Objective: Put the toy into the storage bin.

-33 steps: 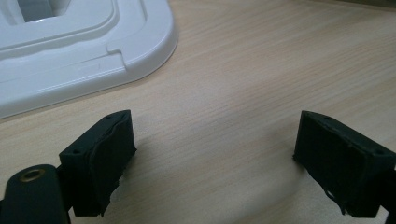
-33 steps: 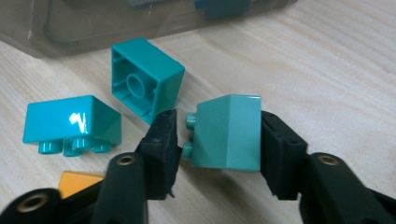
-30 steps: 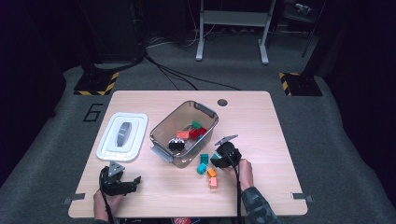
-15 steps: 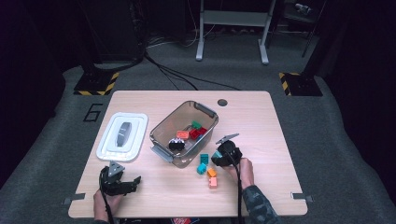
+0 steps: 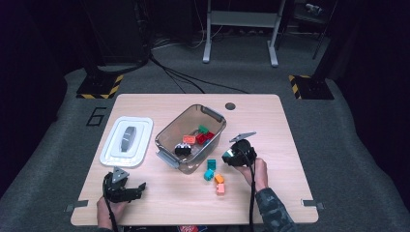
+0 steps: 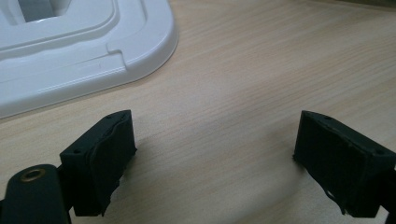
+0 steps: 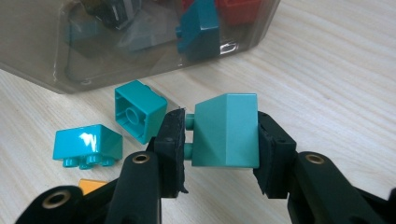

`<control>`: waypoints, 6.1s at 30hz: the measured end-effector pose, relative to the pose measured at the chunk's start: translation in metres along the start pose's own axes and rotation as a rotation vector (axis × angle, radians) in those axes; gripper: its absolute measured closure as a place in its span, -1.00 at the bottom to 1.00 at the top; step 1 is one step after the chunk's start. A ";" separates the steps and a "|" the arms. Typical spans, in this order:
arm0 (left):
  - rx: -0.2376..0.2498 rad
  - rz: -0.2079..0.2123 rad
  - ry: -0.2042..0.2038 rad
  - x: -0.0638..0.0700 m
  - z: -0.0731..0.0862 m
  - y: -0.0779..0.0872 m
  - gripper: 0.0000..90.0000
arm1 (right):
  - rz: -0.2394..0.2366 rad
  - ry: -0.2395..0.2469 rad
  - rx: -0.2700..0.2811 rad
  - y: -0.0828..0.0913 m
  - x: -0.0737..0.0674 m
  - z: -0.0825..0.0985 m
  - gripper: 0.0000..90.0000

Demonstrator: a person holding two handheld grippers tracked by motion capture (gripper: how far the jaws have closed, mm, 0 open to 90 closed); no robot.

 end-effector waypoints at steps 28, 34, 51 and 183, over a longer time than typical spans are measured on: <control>0.000 -0.001 0.002 0.000 0.000 0.000 -0.73 | 0.006 0.012 0.125 0.058 0.005 -0.041 0.31; -0.001 -0.001 0.005 0.000 0.000 0.000 -0.73 | 0.013 0.038 0.152 0.072 -0.003 -0.063 0.31; -0.001 -0.001 0.006 0.000 0.000 0.000 -0.73 | 0.001 0.120 0.136 0.060 -0.019 -0.113 0.31; -0.001 -0.001 0.004 0.000 0.000 0.000 -0.72 | -0.005 -0.018 -0.018 0.034 -0.015 0.001 0.50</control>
Point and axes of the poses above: each handheld gripper's, and its own axes: y roughly backward along the jaws, z roughly out of its underside, x roughly to its right, the point moved 4 cm from there along -y, roughly forward along the jaws, and after that the axes turned 11 degrees about -z, right-handed, at the moved point
